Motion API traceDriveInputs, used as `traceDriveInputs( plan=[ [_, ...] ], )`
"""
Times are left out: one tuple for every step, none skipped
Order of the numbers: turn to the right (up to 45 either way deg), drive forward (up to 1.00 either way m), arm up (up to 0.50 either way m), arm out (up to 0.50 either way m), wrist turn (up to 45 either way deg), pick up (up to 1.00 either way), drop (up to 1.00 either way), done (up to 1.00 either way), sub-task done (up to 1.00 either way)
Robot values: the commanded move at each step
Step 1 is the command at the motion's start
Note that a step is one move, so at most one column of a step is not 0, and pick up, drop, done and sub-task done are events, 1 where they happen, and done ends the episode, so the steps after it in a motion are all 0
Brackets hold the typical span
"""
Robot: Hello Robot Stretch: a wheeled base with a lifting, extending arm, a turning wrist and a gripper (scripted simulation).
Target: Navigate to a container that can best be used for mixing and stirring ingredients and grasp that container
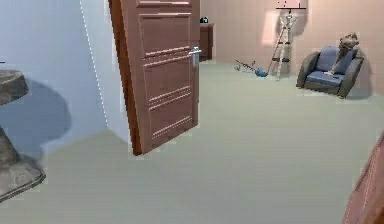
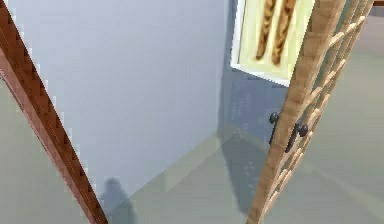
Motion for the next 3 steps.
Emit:
traceDriveInputs(
  plan=[
    [3.0, 0.0, 0.0, 0.0, 0.0, 0.0, 0.0, 0.0, 0.0],
    [0.0, 0.85, 0.0, 0.0, 0.0, 0.0, 0.0, 0.0, 0.0],
    [27.0, 0.0, 0.0, 0.0, 0.0, 0.0, 0.0, 0.0, 0.0]
  ],
)
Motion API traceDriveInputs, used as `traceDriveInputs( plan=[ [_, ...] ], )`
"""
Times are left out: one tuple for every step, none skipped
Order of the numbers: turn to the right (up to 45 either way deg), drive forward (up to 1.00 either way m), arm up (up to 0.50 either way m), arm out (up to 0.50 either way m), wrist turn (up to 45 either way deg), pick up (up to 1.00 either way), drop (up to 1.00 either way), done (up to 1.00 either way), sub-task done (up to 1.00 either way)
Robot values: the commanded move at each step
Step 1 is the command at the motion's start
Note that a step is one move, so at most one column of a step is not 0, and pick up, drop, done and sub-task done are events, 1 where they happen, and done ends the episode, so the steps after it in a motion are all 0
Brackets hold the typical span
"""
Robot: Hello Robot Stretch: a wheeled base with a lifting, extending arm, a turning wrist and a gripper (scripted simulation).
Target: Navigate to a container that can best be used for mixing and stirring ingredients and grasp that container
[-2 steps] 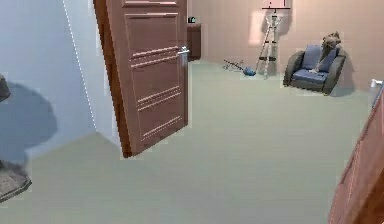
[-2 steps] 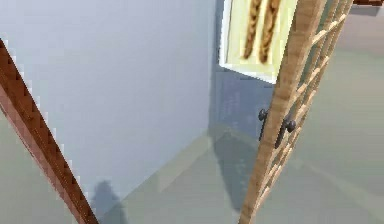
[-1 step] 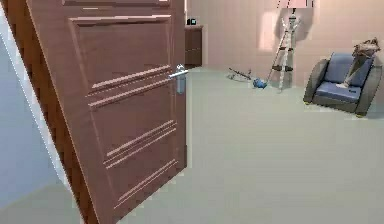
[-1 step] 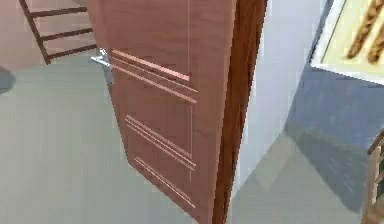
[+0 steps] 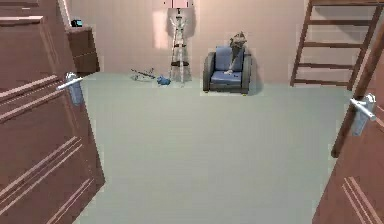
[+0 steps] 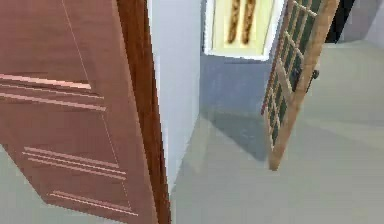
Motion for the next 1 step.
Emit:
traceDriveInputs(
  plan=[
    [0.0, 1.0, 0.0, 0.0, 0.0, 0.0, 0.0, 0.0, 0.0]
  ],
)
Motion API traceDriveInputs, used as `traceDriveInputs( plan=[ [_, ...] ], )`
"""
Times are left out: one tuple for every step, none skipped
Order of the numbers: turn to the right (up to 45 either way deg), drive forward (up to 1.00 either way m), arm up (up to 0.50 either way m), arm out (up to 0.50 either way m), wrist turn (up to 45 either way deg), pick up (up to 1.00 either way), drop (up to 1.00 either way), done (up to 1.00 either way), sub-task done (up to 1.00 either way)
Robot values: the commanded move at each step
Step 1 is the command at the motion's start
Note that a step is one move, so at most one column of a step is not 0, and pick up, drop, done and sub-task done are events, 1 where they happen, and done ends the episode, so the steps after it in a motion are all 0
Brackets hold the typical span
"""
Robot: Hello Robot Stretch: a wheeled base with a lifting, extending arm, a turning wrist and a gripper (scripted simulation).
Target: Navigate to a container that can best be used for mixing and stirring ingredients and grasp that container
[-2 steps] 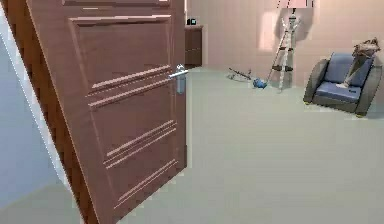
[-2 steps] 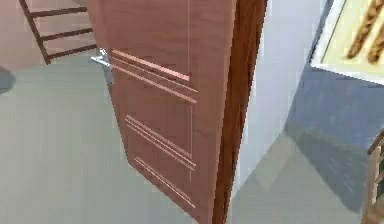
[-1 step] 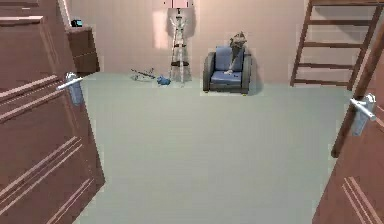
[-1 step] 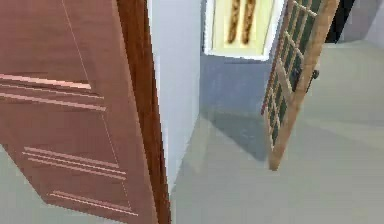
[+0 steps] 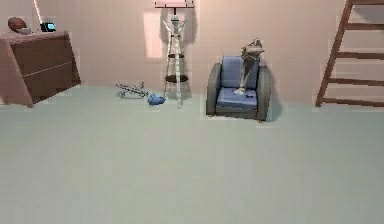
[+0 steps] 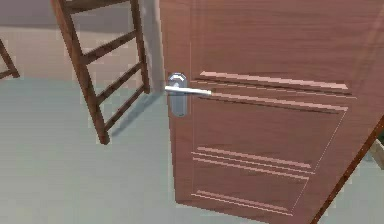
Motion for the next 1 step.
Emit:
traceDriveInputs(
  plan=[
    [6.0, 0.0, 0.0, 0.0, 0.0, 0.0, 0.0, 0.0, 0.0]
  ],
)
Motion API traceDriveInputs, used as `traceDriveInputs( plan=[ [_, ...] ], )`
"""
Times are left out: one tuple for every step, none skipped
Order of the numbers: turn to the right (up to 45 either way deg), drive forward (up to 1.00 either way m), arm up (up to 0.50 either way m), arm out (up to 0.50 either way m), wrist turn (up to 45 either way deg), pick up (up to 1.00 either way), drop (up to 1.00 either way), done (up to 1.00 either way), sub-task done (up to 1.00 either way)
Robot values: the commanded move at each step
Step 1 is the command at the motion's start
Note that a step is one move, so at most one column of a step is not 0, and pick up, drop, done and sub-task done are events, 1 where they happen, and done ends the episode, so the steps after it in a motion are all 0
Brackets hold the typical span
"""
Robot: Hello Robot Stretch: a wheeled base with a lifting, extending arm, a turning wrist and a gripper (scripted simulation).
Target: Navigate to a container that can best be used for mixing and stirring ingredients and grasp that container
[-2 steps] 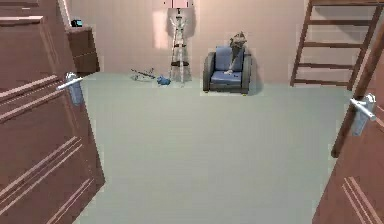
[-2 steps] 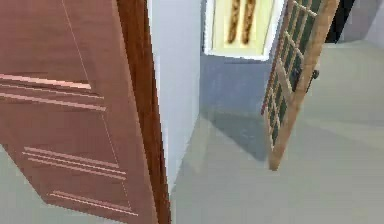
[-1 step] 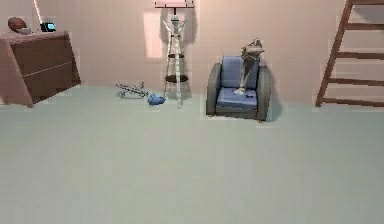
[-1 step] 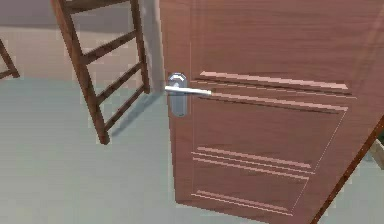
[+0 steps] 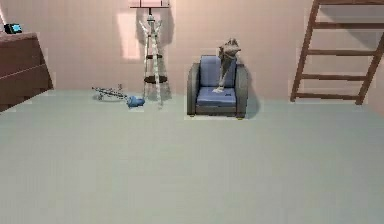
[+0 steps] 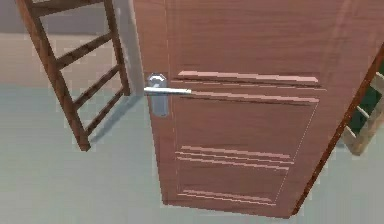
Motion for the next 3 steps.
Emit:
traceDriveInputs(
  plan=[
    [0.0, 0.5, 0.0, 0.0, 0.0, 0.0, 0.0, 0.0, 0.0],
    [-24.0, 0.0, 0.0, 0.0, 0.0, 0.0, 0.0, 0.0, 0.0],
    [0.0, 0.55, 0.0, 0.0, 0.0, 0.0, 0.0, 0.0, 0.0]
  ],
)
